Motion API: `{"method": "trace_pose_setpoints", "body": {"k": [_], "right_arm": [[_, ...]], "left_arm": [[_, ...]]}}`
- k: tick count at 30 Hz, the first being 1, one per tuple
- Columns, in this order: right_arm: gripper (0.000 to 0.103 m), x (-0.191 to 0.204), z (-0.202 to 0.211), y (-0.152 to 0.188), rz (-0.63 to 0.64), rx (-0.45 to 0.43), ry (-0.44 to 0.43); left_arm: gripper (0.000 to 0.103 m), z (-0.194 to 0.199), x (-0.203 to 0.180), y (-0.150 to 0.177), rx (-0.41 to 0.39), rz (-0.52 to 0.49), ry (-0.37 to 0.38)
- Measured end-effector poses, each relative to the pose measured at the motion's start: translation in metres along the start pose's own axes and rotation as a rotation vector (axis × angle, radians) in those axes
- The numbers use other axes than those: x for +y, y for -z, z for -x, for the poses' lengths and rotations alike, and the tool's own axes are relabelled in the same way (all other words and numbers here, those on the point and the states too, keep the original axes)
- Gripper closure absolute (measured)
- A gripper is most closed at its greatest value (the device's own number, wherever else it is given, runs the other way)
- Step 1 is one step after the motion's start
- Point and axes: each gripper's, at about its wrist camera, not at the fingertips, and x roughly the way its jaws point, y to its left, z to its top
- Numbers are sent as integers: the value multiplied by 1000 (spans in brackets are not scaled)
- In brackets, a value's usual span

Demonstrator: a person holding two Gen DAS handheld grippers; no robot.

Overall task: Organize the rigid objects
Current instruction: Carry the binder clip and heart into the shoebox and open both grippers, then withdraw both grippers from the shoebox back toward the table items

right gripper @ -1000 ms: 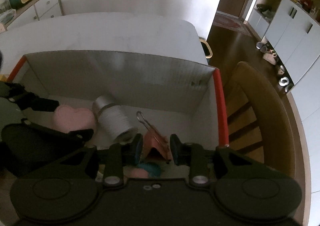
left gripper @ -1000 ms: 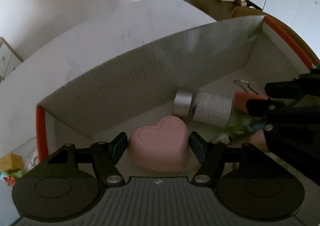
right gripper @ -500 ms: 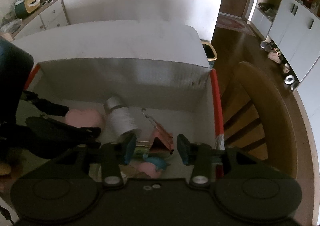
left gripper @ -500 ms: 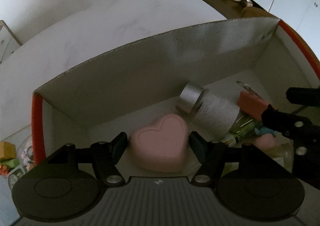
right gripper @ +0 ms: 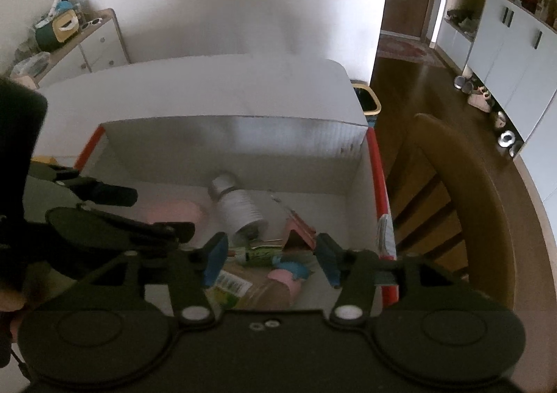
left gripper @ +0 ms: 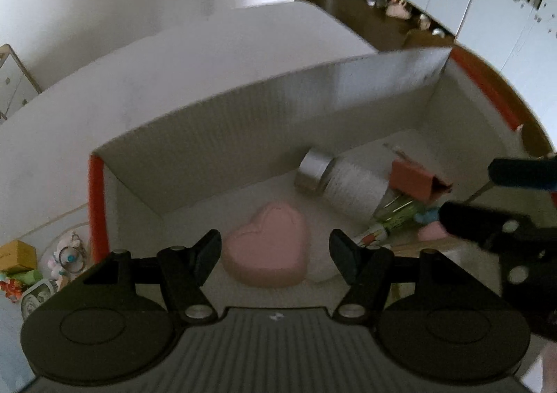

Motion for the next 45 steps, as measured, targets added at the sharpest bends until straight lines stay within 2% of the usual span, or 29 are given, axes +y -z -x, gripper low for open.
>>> {"method": "trace_pose_setpoints", "body": {"k": [4,9,11,15,18,25,30,32,33,35,45], "right_arm": [[44,5,14,4,-8,-18,-13],[35,13,35,10,-15,-51,-27],[31,16,42,12,-18,-58,-36],[29,22,57,17,-18,-79,-47],[22,26,67,22,-27,-95,-57],[17,35,89,31,-27,-151,-93],[9,48,106,35,-11,-196,-112],[7,55,112,36,-1,-215,-115],[5,59,115,37,2,-223,-119],[4,68,119,40,7,-232,-132],[1,136,121,48,50,-244,-175]], "left_arm": [[35,22,7,7,-44,6,18],[35,52,16,23,-97,5,31],[35,51,15,14,-116,10,33],[35,69,25,20,-153,30,46],[35,81,31,25,-171,50,67],[35,106,43,45,-205,87,95],[35,124,54,61,-234,124,122],[34,131,58,68,-251,132,129],[26,135,61,72,-256,136,131],[19,143,68,81,-275,146,127],[19,163,120,113,-338,165,89]]}}
